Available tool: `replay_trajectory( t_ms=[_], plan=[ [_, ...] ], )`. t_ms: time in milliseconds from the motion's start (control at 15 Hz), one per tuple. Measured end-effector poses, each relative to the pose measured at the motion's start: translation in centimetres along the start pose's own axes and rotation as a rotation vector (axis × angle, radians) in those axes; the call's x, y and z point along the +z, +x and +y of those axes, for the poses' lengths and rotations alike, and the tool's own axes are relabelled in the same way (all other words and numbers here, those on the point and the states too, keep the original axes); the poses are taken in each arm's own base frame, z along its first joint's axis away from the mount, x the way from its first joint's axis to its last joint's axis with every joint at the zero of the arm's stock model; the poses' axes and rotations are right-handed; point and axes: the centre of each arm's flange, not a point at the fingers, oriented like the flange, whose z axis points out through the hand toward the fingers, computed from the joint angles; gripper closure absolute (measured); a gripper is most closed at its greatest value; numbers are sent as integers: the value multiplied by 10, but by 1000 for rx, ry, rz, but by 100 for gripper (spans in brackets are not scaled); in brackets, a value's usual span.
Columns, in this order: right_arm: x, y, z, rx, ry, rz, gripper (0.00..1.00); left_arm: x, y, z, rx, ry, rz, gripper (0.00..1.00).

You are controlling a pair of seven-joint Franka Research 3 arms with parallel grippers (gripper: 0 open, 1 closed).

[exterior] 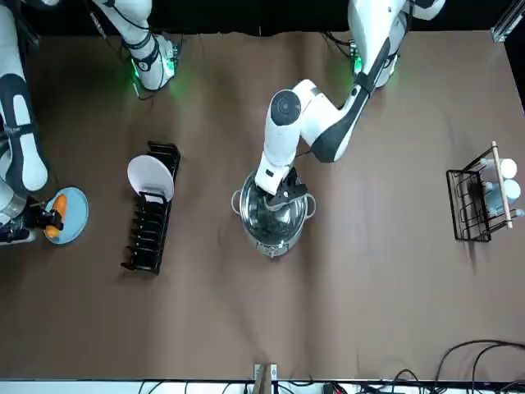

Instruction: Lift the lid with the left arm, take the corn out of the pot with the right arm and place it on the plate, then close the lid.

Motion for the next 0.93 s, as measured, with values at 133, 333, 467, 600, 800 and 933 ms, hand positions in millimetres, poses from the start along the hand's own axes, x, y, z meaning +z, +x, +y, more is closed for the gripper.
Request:
replay_trajectory(
  t_ms=[133,333,467,600,800,933],
  plan=[
    [14,0,4,-4,4,-12,53,0,0,0,0,-4,3,49],
    [27,1,5,-6,8,-24,53,1,0,1,0,-8,4,49],
    [33,0,5,-6,12,-31,53,1,0,1,0,-9,5,49],
    [38,-1,4,-6,16,-38,53,2,1,1,5,-7,9,45],
    [41,-3,6,-1,17,-43,53,4,9,-4,10,5,28,25],
    [43,-6,9,5,18,-45,53,3,11,-4,11,5,30,23]
  ],
)
